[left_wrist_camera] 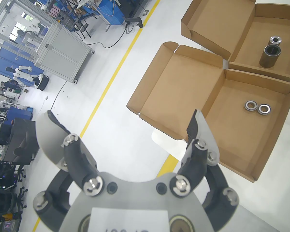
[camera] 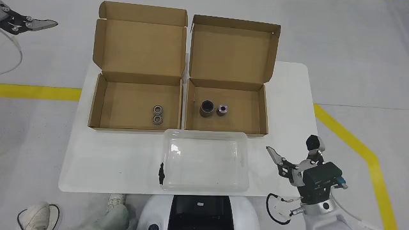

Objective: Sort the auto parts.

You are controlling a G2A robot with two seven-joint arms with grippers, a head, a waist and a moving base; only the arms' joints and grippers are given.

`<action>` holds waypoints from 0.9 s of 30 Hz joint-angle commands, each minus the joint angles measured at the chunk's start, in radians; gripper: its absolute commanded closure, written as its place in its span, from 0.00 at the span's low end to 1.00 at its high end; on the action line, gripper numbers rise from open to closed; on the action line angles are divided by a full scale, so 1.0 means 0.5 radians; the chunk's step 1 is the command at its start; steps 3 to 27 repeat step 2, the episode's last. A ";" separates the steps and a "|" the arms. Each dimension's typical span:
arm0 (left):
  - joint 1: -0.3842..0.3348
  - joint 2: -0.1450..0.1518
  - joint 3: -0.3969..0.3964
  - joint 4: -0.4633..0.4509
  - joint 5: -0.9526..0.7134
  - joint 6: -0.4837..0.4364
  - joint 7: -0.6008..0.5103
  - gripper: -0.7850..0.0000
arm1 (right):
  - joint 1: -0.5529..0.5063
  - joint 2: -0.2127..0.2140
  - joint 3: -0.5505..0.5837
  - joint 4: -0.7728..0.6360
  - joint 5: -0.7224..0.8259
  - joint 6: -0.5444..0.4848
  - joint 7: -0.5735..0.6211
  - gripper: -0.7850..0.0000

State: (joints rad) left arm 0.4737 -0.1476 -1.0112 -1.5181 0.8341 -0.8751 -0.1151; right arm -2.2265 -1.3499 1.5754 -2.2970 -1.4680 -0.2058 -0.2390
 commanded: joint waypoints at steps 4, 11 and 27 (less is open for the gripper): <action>0.000 0.000 0.000 0.000 0.000 0.000 0.000 0.00 | 0.000 0.000 0.000 0.000 0.000 0.000 0.000 0.00; 0.000 0.000 0.000 0.000 0.000 0.000 0.000 0.00 | 0.000 0.000 0.000 0.000 0.000 0.000 0.000 0.00; 0.000 0.000 0.000 0.000 0.000 0.000 0.000 0.00 | 0.000 0.000 0.000 0.000 0.000 0.000 0.000 0.00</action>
